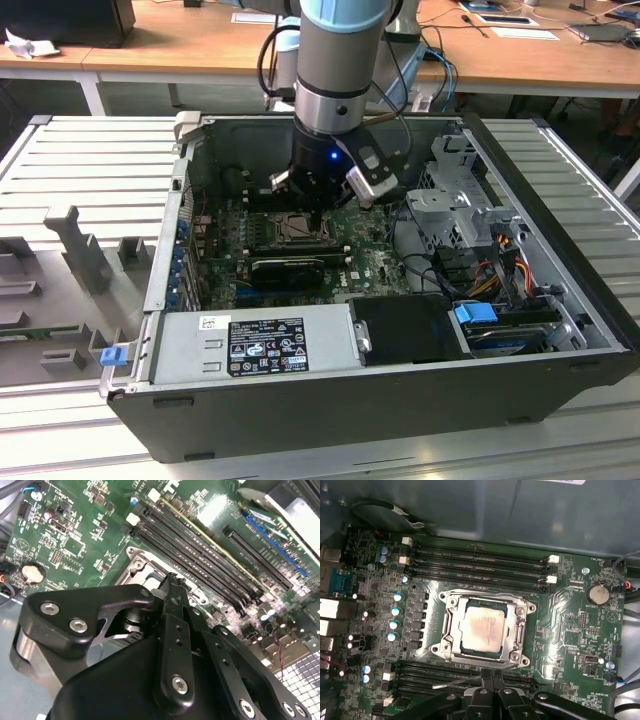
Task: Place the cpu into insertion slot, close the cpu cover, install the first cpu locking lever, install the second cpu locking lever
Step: 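Install the second cpu locking lever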
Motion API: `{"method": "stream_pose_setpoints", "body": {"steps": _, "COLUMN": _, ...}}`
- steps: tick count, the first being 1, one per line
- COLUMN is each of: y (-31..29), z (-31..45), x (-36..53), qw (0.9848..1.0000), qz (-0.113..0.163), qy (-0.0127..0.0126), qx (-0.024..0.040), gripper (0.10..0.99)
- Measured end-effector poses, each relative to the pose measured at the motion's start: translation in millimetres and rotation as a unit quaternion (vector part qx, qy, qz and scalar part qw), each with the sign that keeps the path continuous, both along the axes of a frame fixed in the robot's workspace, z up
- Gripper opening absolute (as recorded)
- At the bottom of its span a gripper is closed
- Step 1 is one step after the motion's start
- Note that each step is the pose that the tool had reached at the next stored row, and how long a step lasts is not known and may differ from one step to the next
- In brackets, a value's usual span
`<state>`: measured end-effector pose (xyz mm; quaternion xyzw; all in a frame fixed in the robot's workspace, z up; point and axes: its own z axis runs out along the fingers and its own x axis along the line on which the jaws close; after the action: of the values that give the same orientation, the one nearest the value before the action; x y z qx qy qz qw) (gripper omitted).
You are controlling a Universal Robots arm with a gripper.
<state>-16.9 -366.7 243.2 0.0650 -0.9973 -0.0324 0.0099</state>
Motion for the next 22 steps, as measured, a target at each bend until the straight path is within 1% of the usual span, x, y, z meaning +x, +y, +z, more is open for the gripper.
{"method": "stream_pose_setpoints", "body": {"steps": 4, "y": -4.1, "z": -0.1, "x": -0.6, "qw": 1.0000, "qz": 0.000, "qy": 0.0000, "qx": 0.0015, "gripper": 0.106}}
{"method": "stream_pose_setpoints", "body": {"steps": 7, "y": -5.3, "z": -0.1, "x": -0.8, "qw": 1.0000, "qz": 0.000, "qy": 0.0000, "qx": 0.0034, "gripper": 0.106}}
{"method": "stream_pose_setpoints", "body": {"steps": 11, "y": -7.8, "z": -0.9, "x": -1.6, "qw": 1.0000, "qz": 0.001, "qy": 0.0000, "qx": 0.0090, "gripper": 0.106}}
{"method": "stream_pose_setpoints", "body": {"steps": 13, "y": -9.0, "z": -1.6, "x": -3.0, "qw": 0.9999, "qz": 0.001, "qy": 0.0000, "qx": 0.0149, "gripper": 0.106}}
{"method": "stream_pose_setpoints", "body": {"steps": 14, "y": -9.8, "z": -2.0, "x": -5.0, "qw": 0.9998, "qz": 0.002, "qy": 0.0000, "qx": 0.0182, "gripper": 0.106}}
{"method": "stream_pose_setpoints", "body": {"steps": 16, "y": -10.5, "z": -2.6, "x": -10.2, "qw": 0.9998, "qz": 0.003, "qy": 0.0000, "qx": 0.0205, "gripper": 0.106}}
{"method": "stream_pose_setpoints", "body": {"steps": 22, "y": -10.7, "z": -3.7, "x": -21.4, "qw": 0.9998, "qz": 0.003, "qy": 0.0000, "qx": 0.0211, "gripper": 0.106}}
